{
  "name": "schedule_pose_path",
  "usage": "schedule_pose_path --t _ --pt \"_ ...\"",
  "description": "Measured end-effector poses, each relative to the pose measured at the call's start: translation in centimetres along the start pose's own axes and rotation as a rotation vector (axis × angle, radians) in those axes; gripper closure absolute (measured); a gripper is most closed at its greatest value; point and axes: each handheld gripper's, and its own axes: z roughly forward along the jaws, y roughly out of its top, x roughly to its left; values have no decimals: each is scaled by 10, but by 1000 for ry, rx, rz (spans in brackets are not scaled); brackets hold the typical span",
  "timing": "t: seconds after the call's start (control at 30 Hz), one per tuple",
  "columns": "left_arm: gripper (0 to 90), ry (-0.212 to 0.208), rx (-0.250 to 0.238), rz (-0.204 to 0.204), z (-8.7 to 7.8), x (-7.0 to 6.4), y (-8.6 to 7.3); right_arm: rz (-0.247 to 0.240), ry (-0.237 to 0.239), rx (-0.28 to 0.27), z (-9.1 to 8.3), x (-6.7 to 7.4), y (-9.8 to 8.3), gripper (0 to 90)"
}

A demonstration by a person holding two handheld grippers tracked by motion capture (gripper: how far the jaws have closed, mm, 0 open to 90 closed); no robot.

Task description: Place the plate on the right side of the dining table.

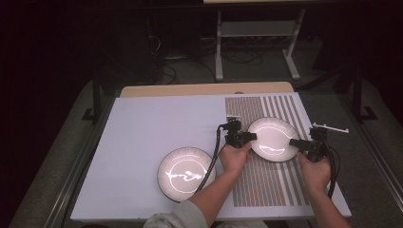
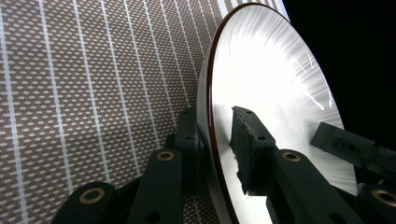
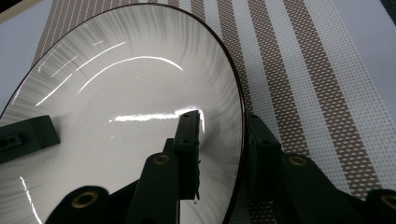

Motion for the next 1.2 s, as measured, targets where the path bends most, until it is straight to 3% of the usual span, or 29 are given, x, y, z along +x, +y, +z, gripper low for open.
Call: schedule_pose_path --t 0.17,0.3,0.47,0.57,0.73,0.87,0.97,1.07,1.2 --pt "706 20 2 60 0 -2 0 5 3 -6 -1 -1 1 689" --pt "677 14 7 44 -2 -1 2 -9 -4 -23 -3 0 2 675" --pt "604 14 3 60 -5 -2 4 -56 -9 -47 -6 4 2 645" --pt "575 11 -1 63 -9 -2 6 -51 -11 -54 -8 4 2 633" --pt "526 -17 -18 91 -22 -3 13 -123 -22 -114 -17 9 4 578" --pt "482 -38 -15 117 -30 -2 17 -155 -33 -119 -20 14 4 562" --pt "460 -48 -14 156 -39 -2 22 -161 -11 -125 -23 18 4 537" --pt "444 -59 -4 195 -47 -2 25 -211 1 -130 -24 25 2 511" --pt "426 -98 48 201 -56 2 27 -239 59 -138 -26 32 1 448"
